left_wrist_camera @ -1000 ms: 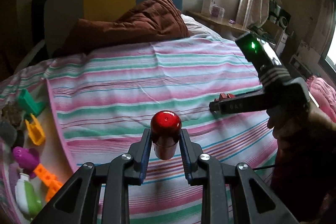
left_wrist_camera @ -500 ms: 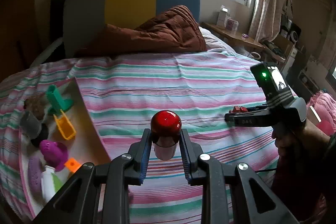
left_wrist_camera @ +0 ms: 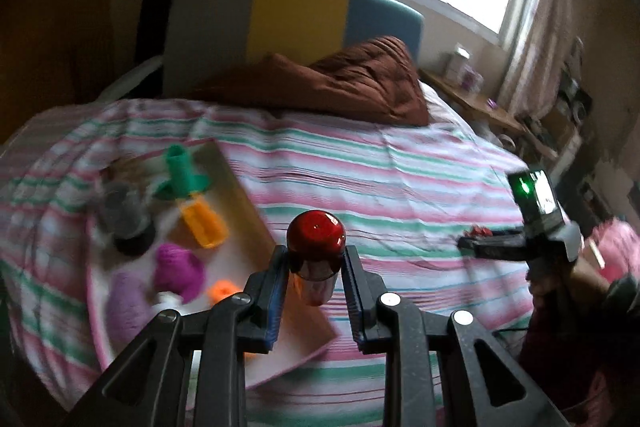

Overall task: Organize rigid objects
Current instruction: 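Carry the red cylinder to the tray with the left tool while the right tool holds the red block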

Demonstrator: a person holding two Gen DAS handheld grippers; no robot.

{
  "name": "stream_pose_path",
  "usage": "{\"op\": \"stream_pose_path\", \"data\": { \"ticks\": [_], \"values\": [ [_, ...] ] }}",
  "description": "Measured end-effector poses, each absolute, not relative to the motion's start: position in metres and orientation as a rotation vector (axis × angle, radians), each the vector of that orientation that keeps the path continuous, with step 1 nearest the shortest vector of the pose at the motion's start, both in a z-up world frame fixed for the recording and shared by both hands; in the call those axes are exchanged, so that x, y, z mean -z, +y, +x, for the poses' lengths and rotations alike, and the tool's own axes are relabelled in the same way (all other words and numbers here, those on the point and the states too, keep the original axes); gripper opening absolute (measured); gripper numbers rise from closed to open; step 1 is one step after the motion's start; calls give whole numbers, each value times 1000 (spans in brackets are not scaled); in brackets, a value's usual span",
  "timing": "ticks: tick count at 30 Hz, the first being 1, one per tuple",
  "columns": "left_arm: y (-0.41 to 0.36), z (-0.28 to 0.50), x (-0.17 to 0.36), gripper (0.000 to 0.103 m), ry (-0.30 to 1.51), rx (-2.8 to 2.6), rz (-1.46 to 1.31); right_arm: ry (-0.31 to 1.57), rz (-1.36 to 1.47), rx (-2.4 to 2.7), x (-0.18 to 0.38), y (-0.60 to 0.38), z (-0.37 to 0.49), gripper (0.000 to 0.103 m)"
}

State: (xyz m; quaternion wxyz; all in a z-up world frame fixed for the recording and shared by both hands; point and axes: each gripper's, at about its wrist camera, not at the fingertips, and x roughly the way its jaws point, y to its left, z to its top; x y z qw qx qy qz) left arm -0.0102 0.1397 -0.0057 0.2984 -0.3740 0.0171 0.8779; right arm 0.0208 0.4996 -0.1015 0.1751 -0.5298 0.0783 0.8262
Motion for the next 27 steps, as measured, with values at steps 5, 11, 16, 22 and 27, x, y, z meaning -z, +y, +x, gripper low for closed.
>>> {"op": "stream_pose_path", "data": {
  "ticks": [5,11,16,22,27],
  "values": [
    [81,-33,-1,26,-54,-2461,-1033,217,-1502,-2340,101,498,21,48],
    [46,-54,3,26,-157,-2522,-1100,197,-1507,-2340,102,498,18,48],
    [62,-69,8,26,-244,-2434,-1139,192,-1510,-2339,101,497,18,48],
    [100,-82,16,26,-288,-2329,-1192,191,-1511,-2338,101,498,17,48],
    [117,-99,38,26,-329,-2292,-1284,183,-1515,-2341,101,498,17,48]
  ]
}}
